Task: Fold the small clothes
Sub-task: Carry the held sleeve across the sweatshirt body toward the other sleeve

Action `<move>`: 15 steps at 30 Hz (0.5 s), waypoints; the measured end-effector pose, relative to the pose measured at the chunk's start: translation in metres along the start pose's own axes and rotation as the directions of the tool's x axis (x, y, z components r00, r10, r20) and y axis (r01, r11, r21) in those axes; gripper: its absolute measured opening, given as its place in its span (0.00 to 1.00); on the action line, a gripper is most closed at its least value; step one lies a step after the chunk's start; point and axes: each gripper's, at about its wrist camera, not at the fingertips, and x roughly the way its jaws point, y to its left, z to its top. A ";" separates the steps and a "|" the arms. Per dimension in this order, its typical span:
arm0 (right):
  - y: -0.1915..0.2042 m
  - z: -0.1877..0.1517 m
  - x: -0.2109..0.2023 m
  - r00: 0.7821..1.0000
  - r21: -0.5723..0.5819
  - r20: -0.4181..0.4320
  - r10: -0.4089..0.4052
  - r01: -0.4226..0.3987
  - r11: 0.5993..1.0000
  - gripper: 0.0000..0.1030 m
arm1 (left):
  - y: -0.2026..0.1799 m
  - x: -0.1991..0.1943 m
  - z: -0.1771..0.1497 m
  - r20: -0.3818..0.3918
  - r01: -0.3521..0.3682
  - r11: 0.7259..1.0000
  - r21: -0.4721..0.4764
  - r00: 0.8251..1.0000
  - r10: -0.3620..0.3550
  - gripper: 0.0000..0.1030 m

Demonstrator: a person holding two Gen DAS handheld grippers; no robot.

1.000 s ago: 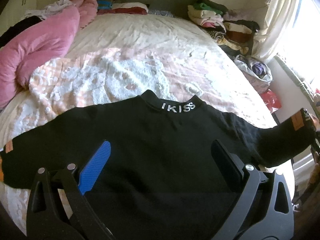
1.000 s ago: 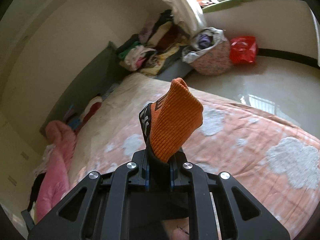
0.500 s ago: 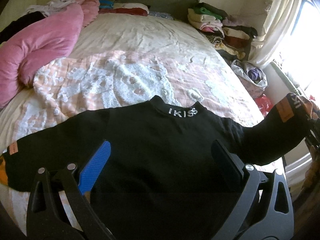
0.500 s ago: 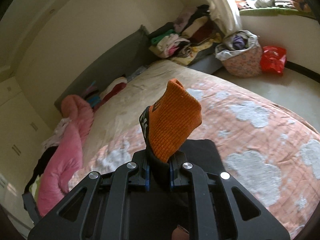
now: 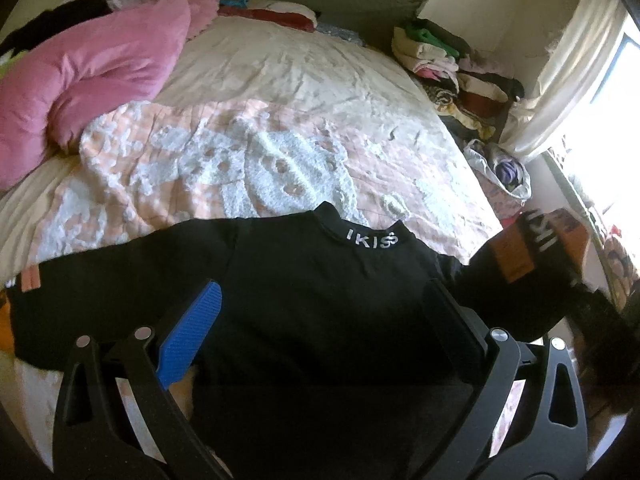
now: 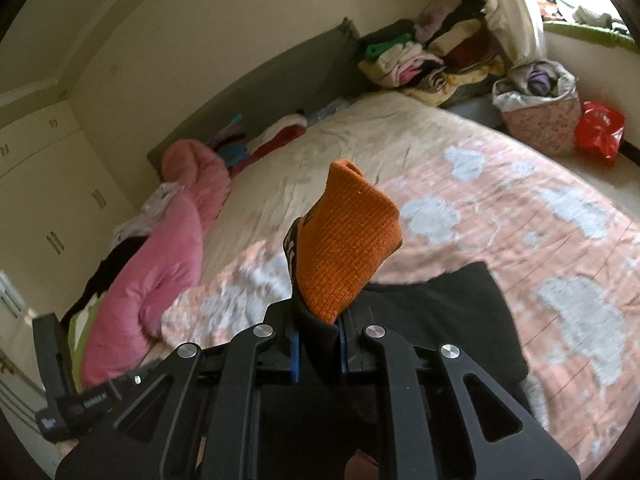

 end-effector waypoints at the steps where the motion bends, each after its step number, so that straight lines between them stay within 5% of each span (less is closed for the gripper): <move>1: 0.001 -0.003 0.002 1.000 -0.004 -0.006 0.003 -0.003 1.000 0.12 | 0.003 0.000 0.000 -0.004 0.006 1.000 -0.011 1.000 -0.006 0.92; 15: 0.032 -0.073 0.071 0.993 -0.122 -0.115 -0.019 0.005 0.993 0.15 | 0.046 0.025 -0.004 -0.055 0.057 0.988 -0.144 0.996 -0.065 0.92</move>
